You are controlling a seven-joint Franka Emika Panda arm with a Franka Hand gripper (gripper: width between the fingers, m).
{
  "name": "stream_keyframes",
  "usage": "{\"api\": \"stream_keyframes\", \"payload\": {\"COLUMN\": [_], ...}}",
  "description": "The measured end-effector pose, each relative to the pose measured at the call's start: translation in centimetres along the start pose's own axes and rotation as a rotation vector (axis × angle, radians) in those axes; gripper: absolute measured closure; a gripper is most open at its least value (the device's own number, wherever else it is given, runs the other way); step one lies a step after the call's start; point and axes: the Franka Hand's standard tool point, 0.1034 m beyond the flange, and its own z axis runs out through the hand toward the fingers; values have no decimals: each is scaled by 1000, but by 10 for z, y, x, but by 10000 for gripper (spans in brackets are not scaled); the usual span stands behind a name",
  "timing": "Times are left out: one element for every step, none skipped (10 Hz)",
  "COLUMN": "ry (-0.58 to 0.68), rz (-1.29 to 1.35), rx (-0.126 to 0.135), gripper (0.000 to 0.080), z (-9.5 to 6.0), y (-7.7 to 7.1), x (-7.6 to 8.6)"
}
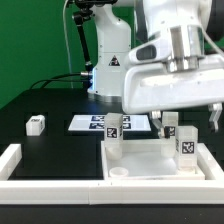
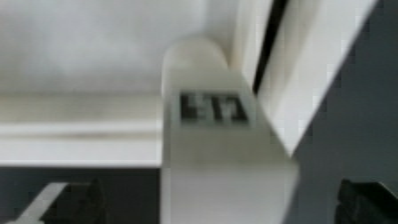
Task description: Assemble square table
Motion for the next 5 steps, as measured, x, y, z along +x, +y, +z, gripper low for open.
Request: {"api": "stream_keyframes", "payload": {"ry": [-98, -175, -238, -297, -354], "rz": [9, 11, 11, 9, 5], "rx": [18, 34, 44, 54, 65], "gripper": [150, 150, 150, 150, 150], "z": [2, 0, 0, -1, -2], "y": [-5, -8, -8, -10, -12], "x": [-7, -5, -5, -9, -9]}}
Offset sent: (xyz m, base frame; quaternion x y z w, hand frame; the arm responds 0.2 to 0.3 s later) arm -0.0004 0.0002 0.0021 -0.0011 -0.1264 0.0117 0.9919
